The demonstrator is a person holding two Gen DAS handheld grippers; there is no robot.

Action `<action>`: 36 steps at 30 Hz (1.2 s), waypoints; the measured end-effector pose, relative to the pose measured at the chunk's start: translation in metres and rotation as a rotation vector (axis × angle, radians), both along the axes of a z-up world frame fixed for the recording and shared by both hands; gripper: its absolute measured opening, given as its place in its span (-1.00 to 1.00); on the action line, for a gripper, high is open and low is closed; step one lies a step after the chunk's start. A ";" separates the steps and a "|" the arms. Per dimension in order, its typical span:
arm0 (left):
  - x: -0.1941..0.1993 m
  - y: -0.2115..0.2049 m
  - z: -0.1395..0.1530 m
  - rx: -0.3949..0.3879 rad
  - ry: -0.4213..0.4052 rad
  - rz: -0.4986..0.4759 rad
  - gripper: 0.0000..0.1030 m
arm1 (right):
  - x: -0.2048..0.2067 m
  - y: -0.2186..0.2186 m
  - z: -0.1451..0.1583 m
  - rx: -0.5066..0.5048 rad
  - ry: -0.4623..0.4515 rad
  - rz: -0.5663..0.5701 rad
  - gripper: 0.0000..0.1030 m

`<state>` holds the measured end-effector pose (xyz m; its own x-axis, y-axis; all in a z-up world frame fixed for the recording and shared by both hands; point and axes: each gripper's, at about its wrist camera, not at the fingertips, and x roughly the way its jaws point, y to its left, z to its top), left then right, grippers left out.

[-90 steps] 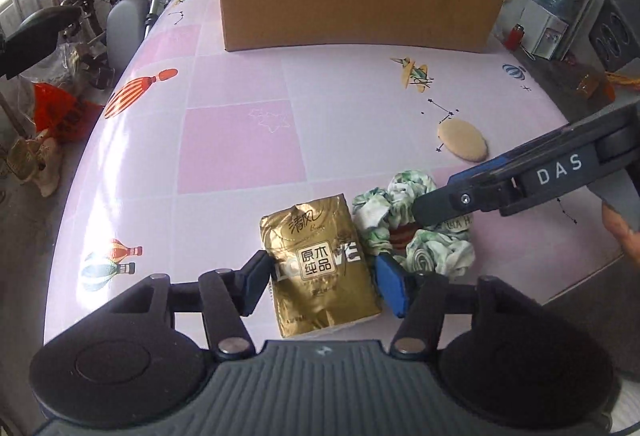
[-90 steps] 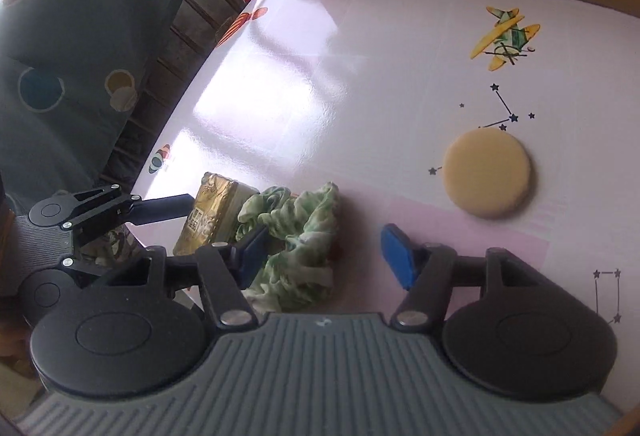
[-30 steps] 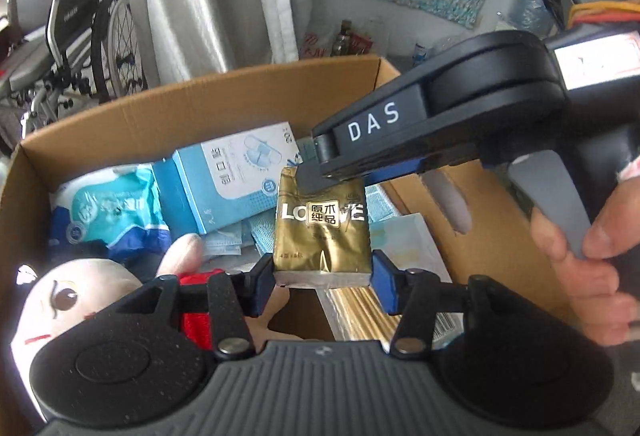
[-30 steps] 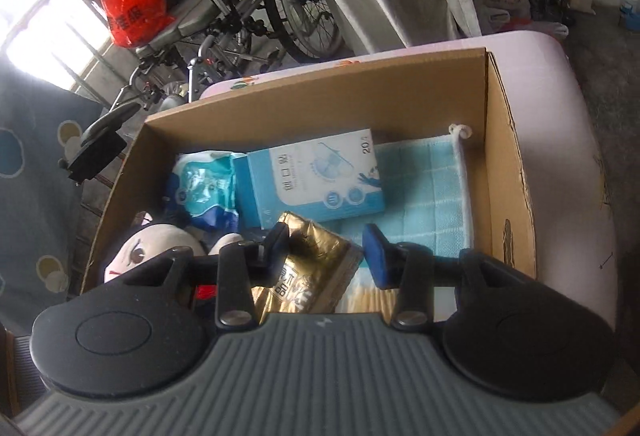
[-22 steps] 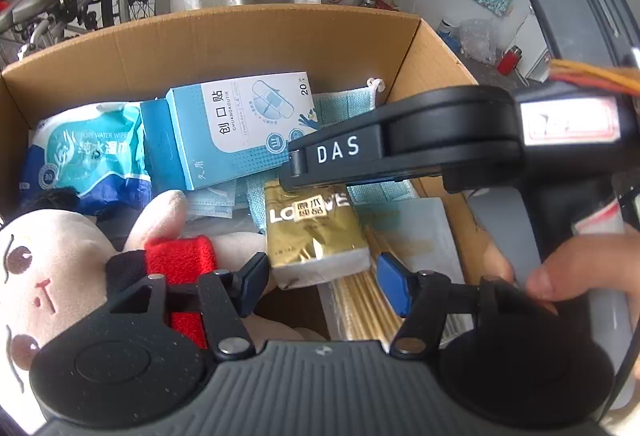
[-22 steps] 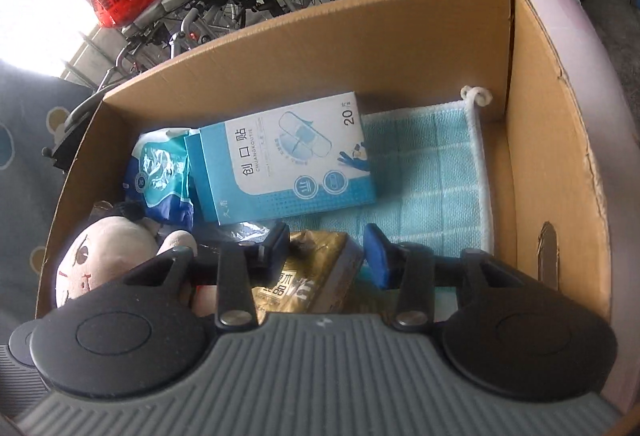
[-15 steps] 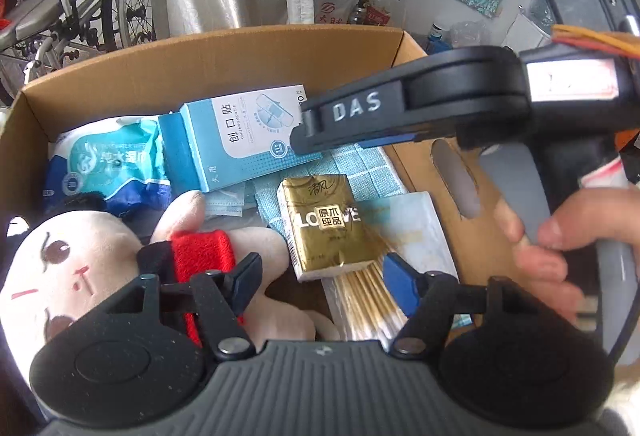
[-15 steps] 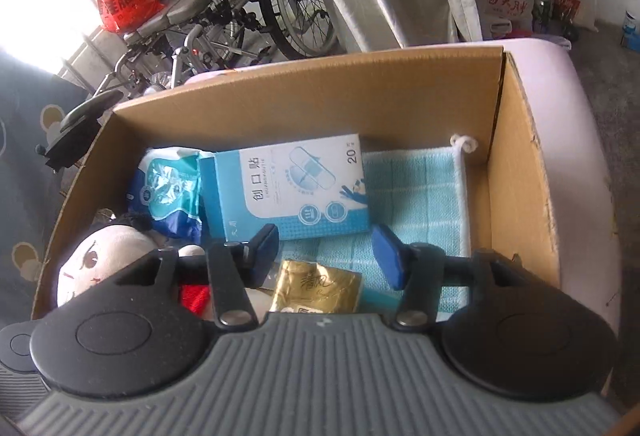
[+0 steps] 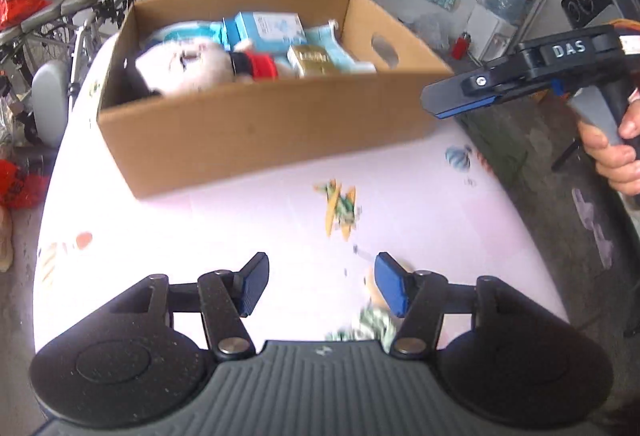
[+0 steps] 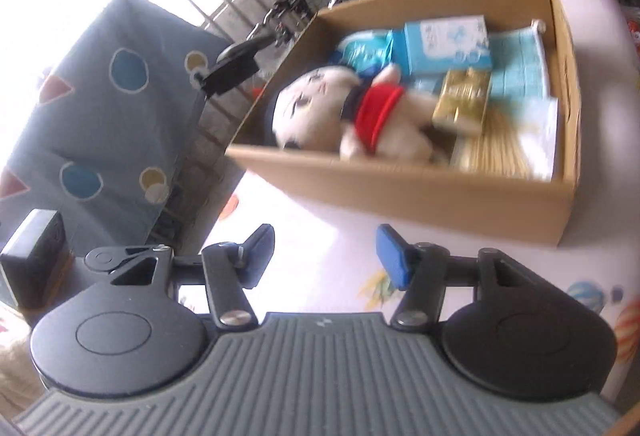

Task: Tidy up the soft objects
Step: 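Grasp the green floral scrunchie with the left gripper, then carry the scrunchie into the box onto the towel and release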

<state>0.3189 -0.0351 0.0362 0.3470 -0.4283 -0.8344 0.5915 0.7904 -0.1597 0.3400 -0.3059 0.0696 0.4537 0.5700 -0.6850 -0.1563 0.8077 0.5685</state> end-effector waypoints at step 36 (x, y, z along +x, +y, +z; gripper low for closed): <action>0.111 -0.128 0.055 -0.103 -0.317 -0.083 -0.84 | 0.021 -0.024 0.038 -0.139 -0.273 -0.314 -0.70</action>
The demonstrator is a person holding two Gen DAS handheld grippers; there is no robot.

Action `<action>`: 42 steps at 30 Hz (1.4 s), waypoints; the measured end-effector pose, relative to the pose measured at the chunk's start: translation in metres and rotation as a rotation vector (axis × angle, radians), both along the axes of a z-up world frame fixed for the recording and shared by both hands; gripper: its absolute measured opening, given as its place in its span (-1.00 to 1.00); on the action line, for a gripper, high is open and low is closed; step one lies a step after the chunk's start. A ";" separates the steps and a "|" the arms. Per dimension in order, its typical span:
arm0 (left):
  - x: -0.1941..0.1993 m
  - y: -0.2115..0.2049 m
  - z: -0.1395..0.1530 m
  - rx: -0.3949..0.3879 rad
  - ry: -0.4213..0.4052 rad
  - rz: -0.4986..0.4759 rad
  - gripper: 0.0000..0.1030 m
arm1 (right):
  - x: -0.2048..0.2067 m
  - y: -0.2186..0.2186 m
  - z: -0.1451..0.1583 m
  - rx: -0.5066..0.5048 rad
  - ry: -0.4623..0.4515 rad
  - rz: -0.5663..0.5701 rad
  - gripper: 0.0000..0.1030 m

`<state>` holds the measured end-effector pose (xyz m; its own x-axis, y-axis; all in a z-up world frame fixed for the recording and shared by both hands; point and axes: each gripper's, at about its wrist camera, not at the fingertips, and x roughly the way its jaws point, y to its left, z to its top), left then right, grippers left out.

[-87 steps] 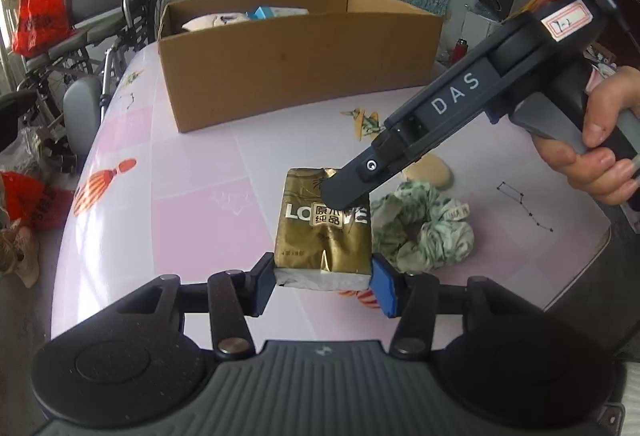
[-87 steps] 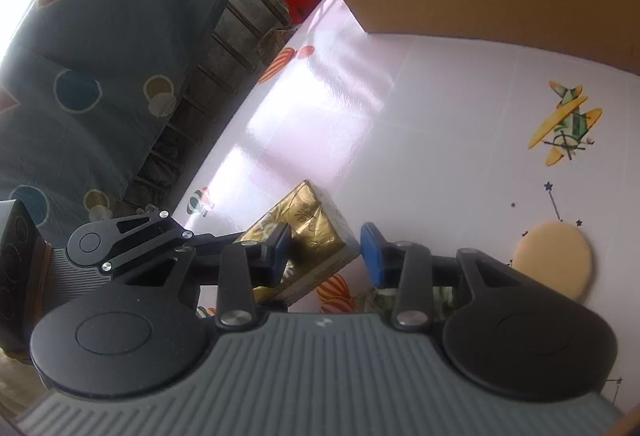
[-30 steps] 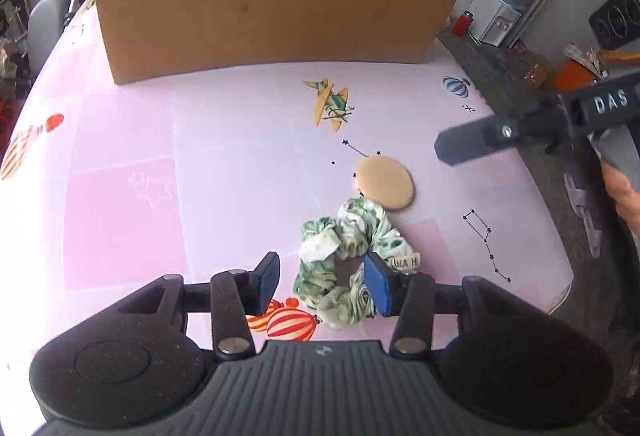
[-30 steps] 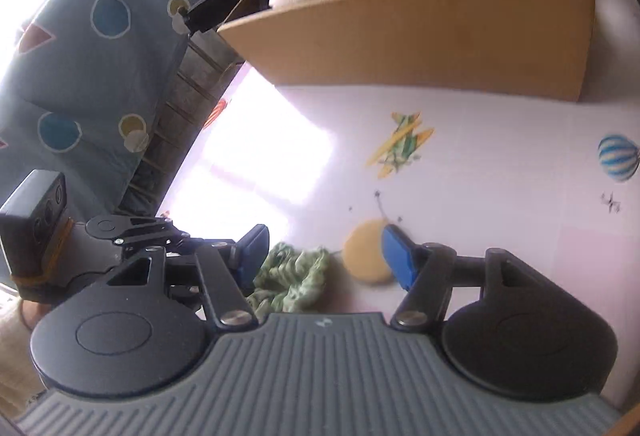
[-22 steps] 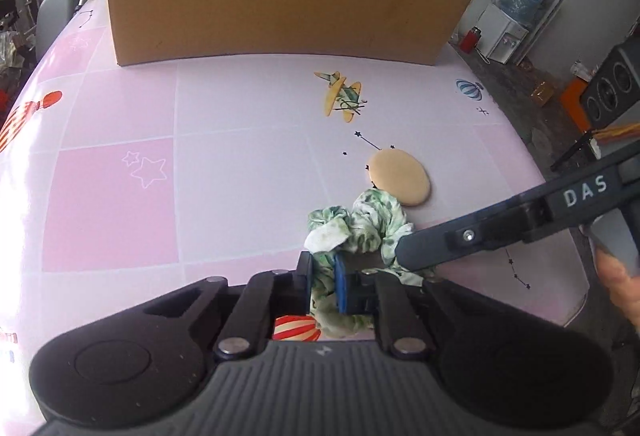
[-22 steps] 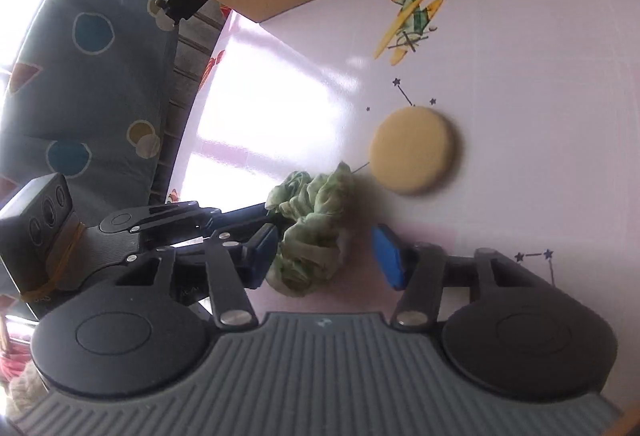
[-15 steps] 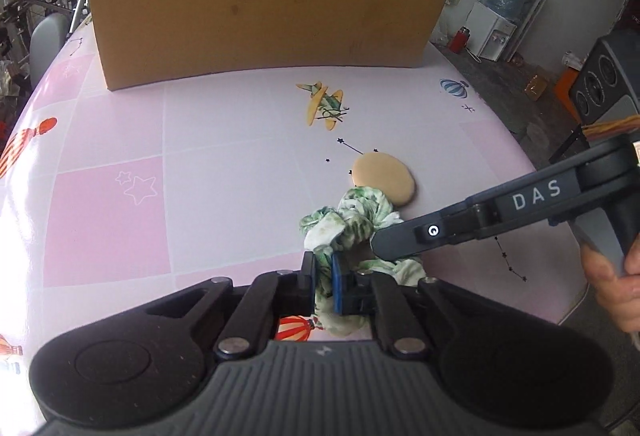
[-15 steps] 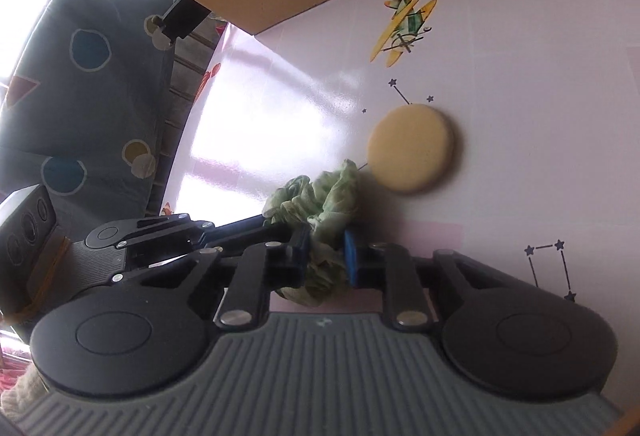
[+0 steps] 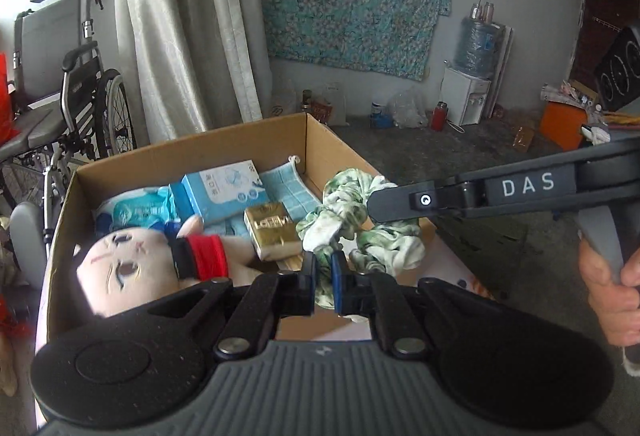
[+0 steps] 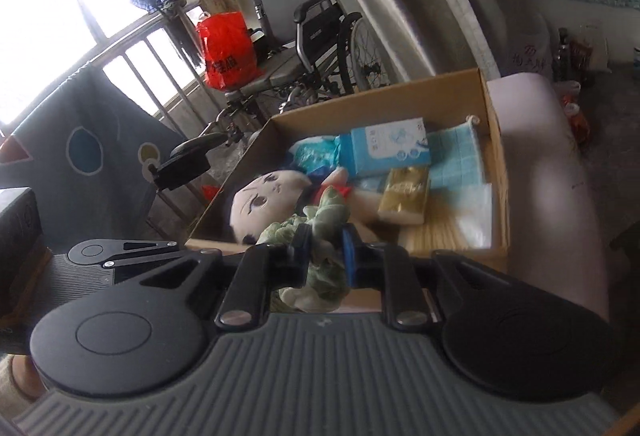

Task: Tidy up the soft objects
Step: 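Carry the scrunchie into the box onto the towel and release, then move the left gripper to the round tan puff and grasp it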

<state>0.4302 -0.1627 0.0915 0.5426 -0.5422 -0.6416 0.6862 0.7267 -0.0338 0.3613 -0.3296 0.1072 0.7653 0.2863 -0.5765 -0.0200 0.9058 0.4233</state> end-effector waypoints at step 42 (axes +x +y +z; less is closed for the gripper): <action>-0.103 0.069 -0.110 0.142 0.187 -0.081 -0.28 | -0.069 0.032 -0.082 -0.047 0.326 0.228 0.14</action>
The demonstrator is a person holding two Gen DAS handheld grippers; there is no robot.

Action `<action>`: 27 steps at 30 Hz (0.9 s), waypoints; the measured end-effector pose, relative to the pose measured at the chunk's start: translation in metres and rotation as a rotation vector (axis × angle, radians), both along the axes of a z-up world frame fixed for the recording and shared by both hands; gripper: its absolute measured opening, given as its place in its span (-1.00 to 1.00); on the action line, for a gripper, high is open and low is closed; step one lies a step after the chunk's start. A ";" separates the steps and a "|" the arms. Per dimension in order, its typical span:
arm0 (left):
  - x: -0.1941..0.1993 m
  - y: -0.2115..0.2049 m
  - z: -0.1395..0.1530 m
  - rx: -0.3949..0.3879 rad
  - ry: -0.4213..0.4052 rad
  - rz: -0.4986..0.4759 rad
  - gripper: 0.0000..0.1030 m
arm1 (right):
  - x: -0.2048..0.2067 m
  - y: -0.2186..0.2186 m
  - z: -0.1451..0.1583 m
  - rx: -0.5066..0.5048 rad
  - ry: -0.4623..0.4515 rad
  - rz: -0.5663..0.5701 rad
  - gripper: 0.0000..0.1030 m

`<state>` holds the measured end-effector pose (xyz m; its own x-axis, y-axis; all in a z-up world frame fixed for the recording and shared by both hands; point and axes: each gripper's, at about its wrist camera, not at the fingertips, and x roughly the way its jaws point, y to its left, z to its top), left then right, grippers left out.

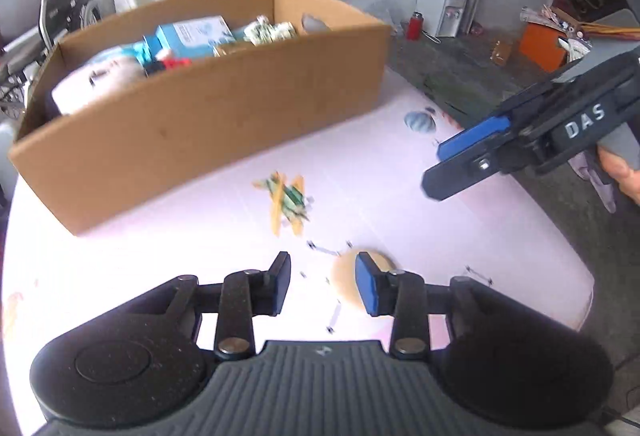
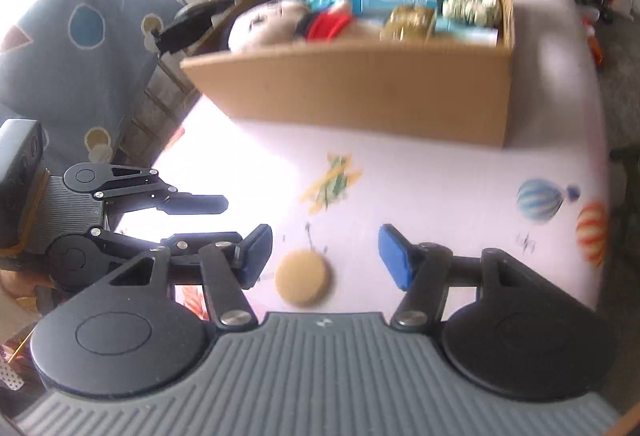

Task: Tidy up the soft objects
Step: 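Move the left gripper to the round tan puff and grasp it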

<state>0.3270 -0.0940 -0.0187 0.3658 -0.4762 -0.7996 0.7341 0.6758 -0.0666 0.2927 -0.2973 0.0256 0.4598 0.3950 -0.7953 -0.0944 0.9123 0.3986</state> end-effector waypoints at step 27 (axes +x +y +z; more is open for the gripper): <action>-0.025 -0.023 -0.052 -0.085 -0.127 0.015 -1.00 | -0.019 -0.014 -0.075 0.219 0.091 -0.193 -0.95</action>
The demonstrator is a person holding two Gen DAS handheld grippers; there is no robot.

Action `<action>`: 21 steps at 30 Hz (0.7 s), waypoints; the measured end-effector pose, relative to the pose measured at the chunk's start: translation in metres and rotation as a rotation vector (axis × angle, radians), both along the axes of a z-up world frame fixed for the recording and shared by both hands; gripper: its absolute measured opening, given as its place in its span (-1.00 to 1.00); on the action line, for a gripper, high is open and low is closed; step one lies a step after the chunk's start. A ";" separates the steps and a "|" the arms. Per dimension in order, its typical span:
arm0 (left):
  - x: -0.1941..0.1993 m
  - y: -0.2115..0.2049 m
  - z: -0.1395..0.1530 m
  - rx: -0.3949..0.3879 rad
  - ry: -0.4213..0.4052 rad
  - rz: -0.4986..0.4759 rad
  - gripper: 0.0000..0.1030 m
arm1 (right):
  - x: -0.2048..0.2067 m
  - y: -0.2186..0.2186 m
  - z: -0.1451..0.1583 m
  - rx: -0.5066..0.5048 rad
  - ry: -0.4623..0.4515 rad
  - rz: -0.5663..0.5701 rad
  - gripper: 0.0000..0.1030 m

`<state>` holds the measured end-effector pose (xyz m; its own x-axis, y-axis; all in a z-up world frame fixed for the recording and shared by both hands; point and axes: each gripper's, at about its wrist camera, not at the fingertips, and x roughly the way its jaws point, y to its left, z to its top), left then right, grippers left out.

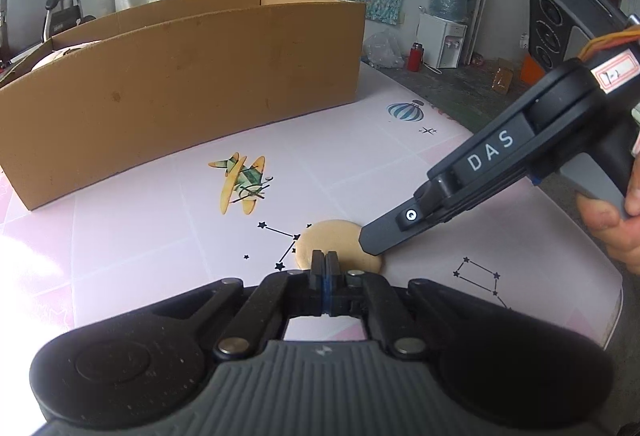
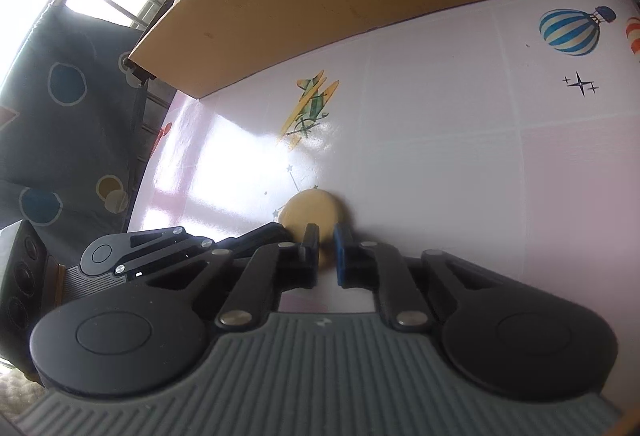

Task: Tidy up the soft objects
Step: 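Move the left gripper to the round tan puff and grasp it, then lift the round puff and carry it over the box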

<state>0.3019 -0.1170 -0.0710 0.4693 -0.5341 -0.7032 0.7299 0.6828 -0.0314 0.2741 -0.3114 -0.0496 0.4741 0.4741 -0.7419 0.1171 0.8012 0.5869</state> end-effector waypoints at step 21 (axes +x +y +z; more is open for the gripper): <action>0.005 0.003 -0.001 -0.026 0.053 -0.088 -0.91 | 0.005 -0.032 -0.035 0.269 0.014 -0.096 -1.00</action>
<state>0.3071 -0.1141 -0.0725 0.3818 -0.5902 -0.7113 0.7840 0.6143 -0.0890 0.2796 -0.3430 -0.0850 0.5173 0.6079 -0.6024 0.1946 0.6019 0.7745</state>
